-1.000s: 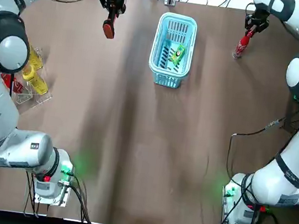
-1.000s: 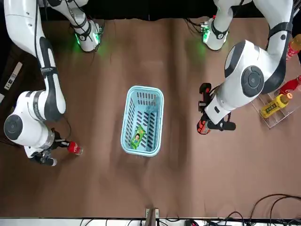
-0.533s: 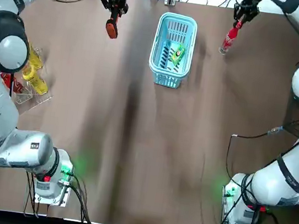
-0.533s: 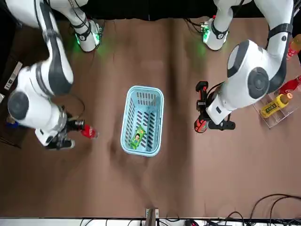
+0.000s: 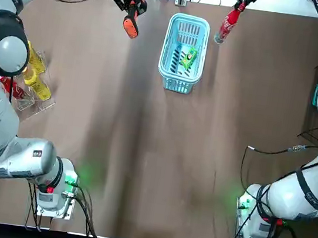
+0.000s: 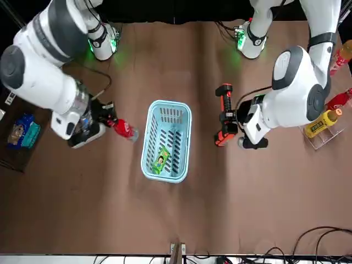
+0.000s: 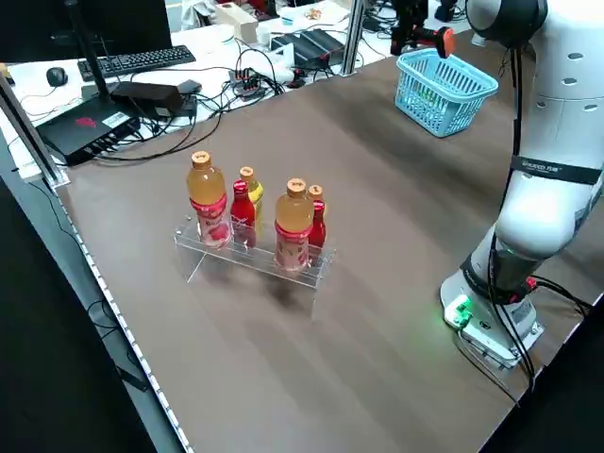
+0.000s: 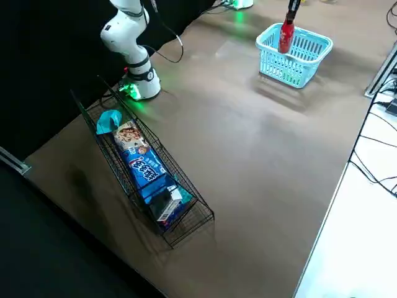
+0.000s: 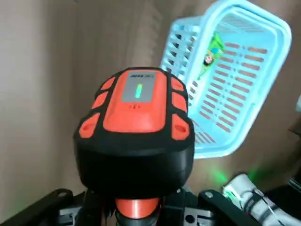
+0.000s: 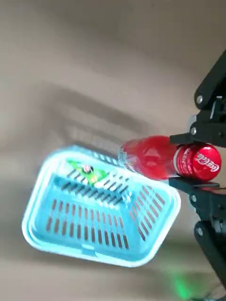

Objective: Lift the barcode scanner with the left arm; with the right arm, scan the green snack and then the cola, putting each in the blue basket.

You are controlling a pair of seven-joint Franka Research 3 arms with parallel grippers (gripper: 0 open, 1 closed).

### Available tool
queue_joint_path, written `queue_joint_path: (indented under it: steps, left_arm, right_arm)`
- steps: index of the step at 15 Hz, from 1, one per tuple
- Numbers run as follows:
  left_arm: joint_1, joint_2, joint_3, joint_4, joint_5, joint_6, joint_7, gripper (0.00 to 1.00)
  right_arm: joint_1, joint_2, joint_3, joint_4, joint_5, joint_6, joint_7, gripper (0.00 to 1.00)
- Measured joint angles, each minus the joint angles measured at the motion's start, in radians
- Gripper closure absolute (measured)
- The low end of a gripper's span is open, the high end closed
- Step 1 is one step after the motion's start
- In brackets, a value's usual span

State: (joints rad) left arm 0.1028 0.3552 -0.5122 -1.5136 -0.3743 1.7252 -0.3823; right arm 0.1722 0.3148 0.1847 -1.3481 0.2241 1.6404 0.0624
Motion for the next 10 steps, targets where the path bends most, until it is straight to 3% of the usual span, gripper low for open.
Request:
queue_joint_path:
  steps: [4,10]
  left_arm:
    - [0.001,0.0,-0.023,0.0,-0.132,-0.072,0.028,0.64]
    - [0.007,0.0,-0.022,0.0,-0.249,-0.162,0.091,0.64]
  right_arm:
    - [0.037,0.001,0.079,0.021,0.001,0.003,0.0,0.68]
    - [0.059,0.002,0.082,0.083,0.005,0.007,-0.102,0.68]
